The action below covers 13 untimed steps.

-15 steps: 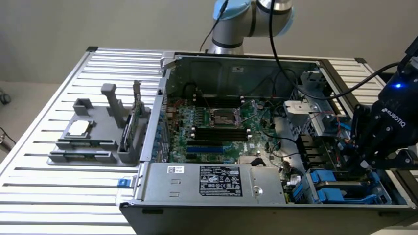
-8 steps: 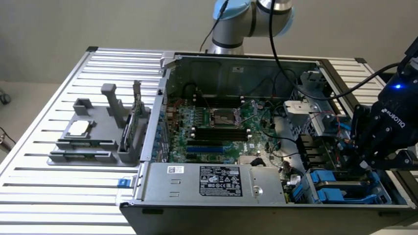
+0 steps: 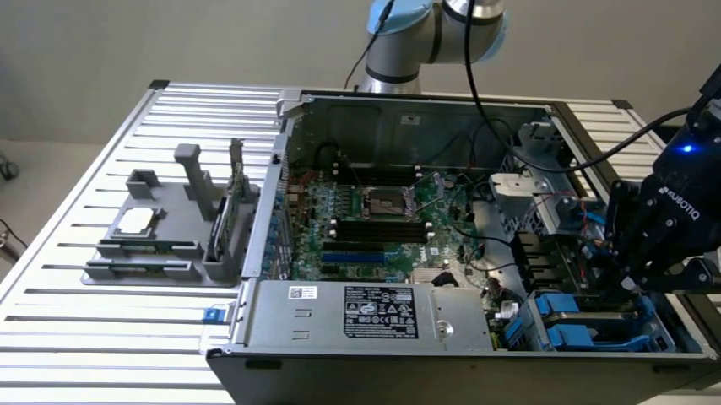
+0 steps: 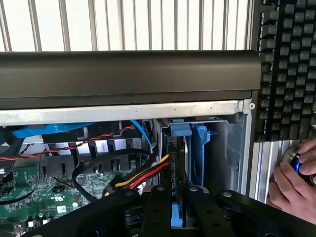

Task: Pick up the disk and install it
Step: 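Insert the first disk wire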

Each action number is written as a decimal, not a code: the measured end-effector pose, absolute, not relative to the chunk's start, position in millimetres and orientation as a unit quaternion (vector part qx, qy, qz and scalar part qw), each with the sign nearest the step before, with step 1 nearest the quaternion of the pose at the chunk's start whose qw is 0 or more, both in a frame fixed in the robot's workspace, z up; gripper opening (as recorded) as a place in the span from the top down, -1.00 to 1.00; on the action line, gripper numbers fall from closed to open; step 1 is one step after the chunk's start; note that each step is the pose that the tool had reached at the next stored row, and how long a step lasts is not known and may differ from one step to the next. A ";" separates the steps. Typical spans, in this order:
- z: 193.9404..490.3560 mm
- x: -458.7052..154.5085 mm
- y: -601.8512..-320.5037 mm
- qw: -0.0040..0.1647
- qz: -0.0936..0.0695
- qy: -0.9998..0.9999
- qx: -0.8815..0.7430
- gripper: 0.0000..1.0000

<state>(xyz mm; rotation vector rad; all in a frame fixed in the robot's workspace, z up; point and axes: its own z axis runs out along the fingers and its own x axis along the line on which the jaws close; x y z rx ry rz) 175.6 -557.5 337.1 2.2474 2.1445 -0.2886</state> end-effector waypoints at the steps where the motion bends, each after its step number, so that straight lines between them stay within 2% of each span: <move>1: 337.0 176.0 -557.5 0.011 -0.093 0.687 0.720 0.67; 13: 333.9 178.2 -558.1 0.010 -0.093 0.687 0.720 0.67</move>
